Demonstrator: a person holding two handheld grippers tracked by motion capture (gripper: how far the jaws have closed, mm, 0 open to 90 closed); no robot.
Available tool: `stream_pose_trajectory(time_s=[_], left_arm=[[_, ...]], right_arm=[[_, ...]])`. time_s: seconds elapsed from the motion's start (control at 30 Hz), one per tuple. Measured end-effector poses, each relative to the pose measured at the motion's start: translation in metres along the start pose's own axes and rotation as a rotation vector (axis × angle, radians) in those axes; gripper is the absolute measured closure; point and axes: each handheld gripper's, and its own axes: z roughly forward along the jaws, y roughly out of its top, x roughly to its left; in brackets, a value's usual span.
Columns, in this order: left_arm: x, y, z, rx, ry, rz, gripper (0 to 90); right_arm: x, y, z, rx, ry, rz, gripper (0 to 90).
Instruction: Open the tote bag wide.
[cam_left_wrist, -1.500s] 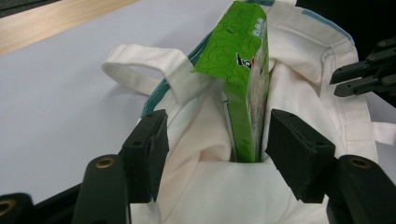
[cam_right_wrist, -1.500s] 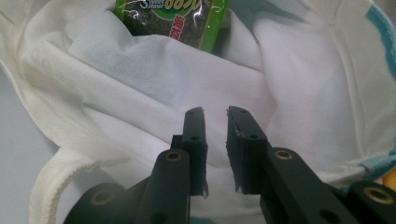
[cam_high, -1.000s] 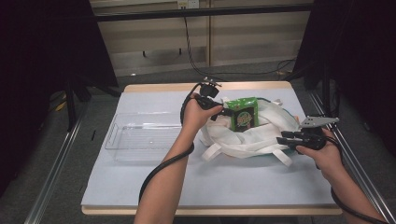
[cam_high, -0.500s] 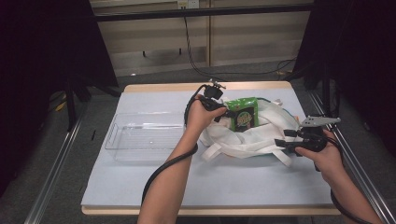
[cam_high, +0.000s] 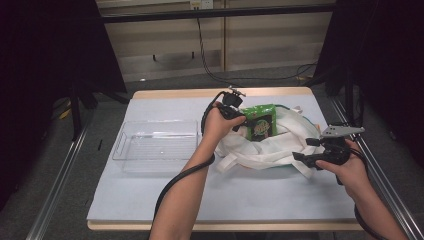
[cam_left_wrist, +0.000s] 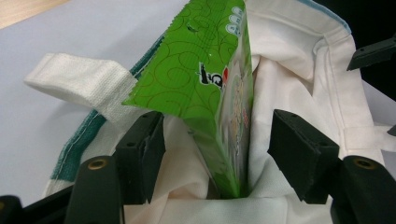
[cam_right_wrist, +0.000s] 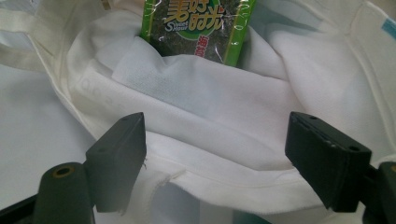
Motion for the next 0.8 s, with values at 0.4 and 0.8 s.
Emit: stream_pose_trajectory(time_s=[0.4, 0.8], left_arm=[[-0.001, 0.008, 0.008, 0.002, -0.012, 0.025, 40.1], [-0.004, 0.016, 0.007, 0.038, -0.031, 0.065, 49.4]], right_arm=[[-0.001, -0.004, 0.001, 0.004, 0.01, -0.005, 16.6], [0.0, -0.006, 0.003, 0.003, 0.038, -0.002, 16.1]])
